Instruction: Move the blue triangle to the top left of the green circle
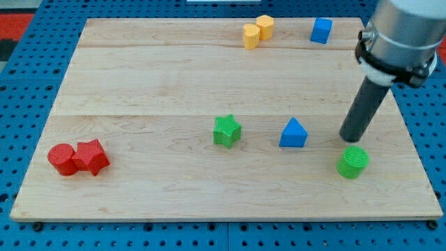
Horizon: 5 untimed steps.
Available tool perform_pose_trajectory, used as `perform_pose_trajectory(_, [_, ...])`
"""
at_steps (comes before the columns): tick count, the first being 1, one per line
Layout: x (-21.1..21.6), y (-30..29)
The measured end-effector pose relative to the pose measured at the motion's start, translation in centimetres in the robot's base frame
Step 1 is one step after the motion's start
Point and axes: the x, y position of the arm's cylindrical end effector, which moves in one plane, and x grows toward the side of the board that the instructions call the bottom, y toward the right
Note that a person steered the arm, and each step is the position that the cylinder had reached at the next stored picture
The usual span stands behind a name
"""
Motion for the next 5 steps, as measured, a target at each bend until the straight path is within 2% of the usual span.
perform_pose_trajectory(2, [0.1, -13.0])
perform_pose_trajectory(3, [0.1, -16.2])
perform_pose_trajectory(4, [-1.1, -17.6])
perform_pose_trajectory(5, [-1.9, -14.5])
